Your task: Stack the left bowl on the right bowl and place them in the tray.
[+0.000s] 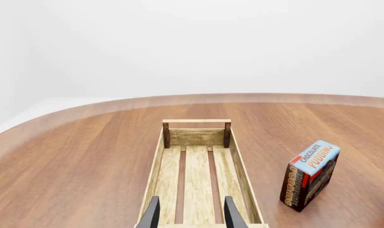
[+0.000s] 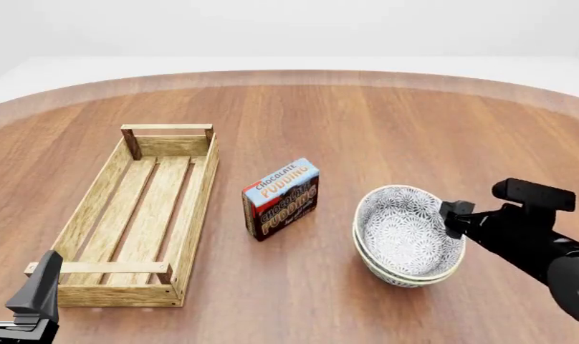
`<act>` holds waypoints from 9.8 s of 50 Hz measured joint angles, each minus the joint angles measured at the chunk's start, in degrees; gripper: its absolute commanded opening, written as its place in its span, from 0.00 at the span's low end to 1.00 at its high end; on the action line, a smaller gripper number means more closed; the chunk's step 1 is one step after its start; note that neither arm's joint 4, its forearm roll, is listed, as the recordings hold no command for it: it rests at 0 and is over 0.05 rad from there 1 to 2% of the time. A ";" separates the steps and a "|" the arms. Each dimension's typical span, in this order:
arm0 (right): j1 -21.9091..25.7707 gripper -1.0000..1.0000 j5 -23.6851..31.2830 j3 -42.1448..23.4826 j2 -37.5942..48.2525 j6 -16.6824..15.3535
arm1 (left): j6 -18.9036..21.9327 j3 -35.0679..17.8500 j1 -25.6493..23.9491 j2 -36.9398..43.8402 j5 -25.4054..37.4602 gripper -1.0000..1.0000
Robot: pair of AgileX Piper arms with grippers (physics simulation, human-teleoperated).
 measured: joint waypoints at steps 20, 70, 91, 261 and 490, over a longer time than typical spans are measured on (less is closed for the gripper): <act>0.97 1.00 -0.94 0.42 4.36 -2.18 | 0.00 0.00 0.00 0.00 0.00 1.00; 2.54 1.00 -12.44 4.78 14.00 0.16 | 0.00 0.00 0.00 0.00 0.00 1.00; 2.38 0.00 -13.89 3.93 16.09 -0.81 | 0.00 0.00 0.00 0.00 0.00 1.00; 37.26 0.00 48.18 -137.77 76.42 1.63 | 0.00 0.00 0.00 0.00 0.00 1.00; 43.52 1.00 27.39 -107.77 73.50 6.14 | 0.00 0.00 0.00 0.00 0.00 1.00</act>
